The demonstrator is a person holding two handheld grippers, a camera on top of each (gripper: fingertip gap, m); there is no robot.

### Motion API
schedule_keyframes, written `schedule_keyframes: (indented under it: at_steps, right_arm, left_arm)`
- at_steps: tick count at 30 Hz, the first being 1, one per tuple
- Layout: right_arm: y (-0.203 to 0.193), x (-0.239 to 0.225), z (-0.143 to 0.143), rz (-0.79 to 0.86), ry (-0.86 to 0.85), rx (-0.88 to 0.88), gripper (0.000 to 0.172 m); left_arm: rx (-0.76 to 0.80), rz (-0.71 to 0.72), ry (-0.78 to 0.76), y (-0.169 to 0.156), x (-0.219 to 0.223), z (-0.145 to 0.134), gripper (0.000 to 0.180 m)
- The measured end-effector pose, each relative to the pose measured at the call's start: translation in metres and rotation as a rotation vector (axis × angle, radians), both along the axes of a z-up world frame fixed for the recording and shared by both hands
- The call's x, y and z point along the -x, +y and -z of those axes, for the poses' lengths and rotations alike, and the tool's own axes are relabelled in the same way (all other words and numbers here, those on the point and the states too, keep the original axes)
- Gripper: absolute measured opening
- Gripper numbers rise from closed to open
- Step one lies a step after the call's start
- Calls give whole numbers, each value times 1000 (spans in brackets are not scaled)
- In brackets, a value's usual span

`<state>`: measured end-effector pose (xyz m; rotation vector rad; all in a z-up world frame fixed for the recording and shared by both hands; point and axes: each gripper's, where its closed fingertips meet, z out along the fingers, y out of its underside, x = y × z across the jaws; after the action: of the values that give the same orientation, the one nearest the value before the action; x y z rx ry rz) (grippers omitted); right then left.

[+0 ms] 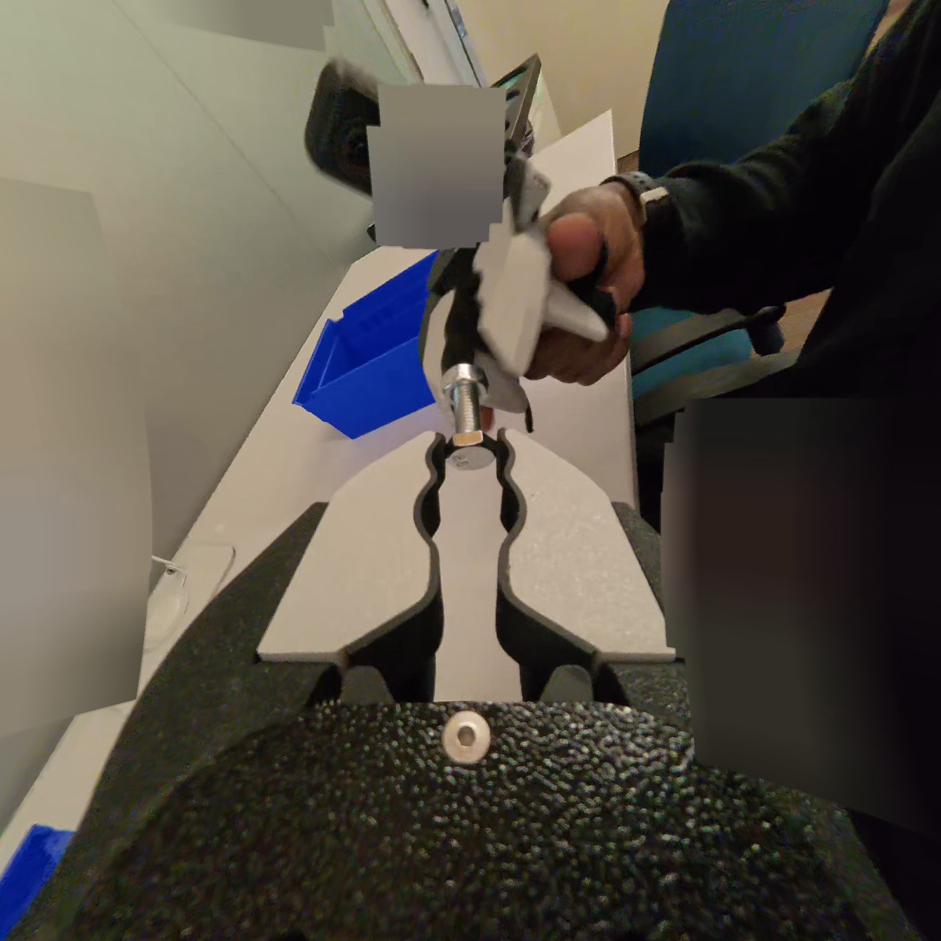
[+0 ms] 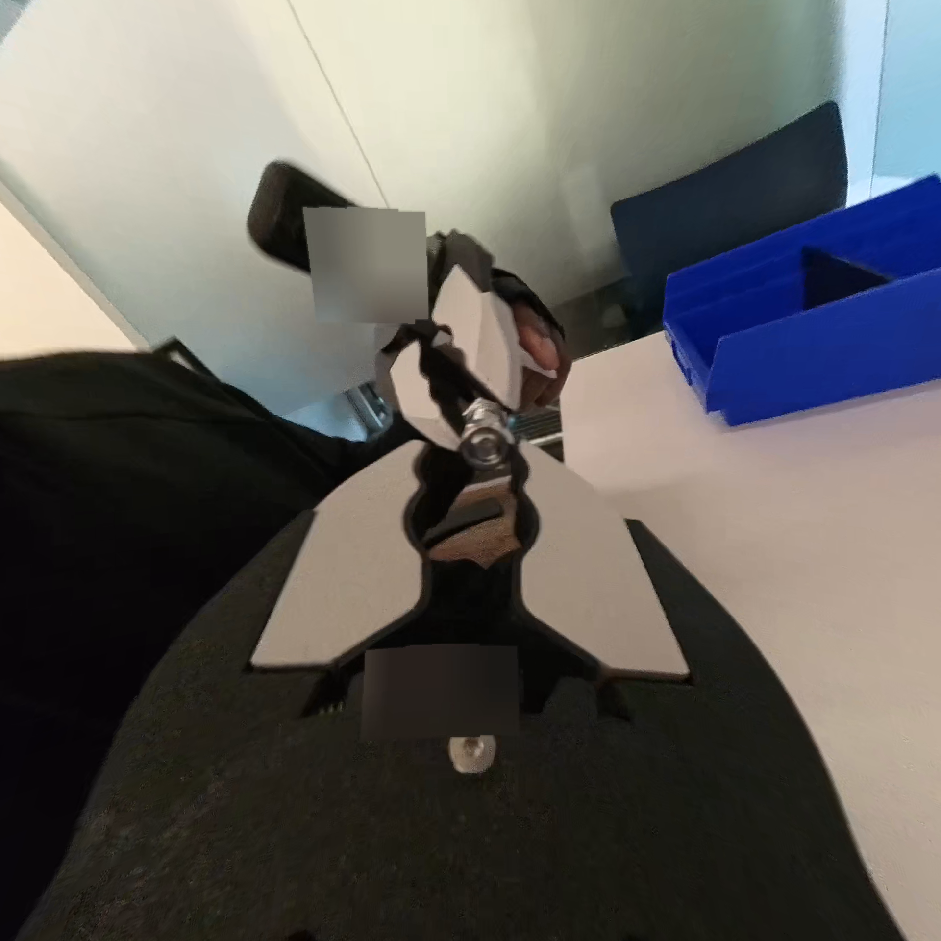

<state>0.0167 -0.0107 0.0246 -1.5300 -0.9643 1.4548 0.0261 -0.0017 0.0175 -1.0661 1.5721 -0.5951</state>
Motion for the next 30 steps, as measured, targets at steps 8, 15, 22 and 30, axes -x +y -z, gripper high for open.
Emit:
schedule_keyframes:
  at_steps: [8, 15, 22, 30]
  right_arm:
    - [-4, -13, 9, 183, -399, -1054, 43]
    - [-7, -6, 9, 164, -432, -1176, 20]
    - [-9, 3, 37, 1, -373, -225, 19]
    - [-5, 2, 25, 103, -223, -511, 51]
  left_arm:
    - [394, 112, -59, -14, -4, -2, 19]
    - [585, 165, 2, -23, -5, 5, 19]
    - [138, 117, 31, -21, -3, 12, 19]
    - [305, 97, -211, -8, 0, 7, 18]
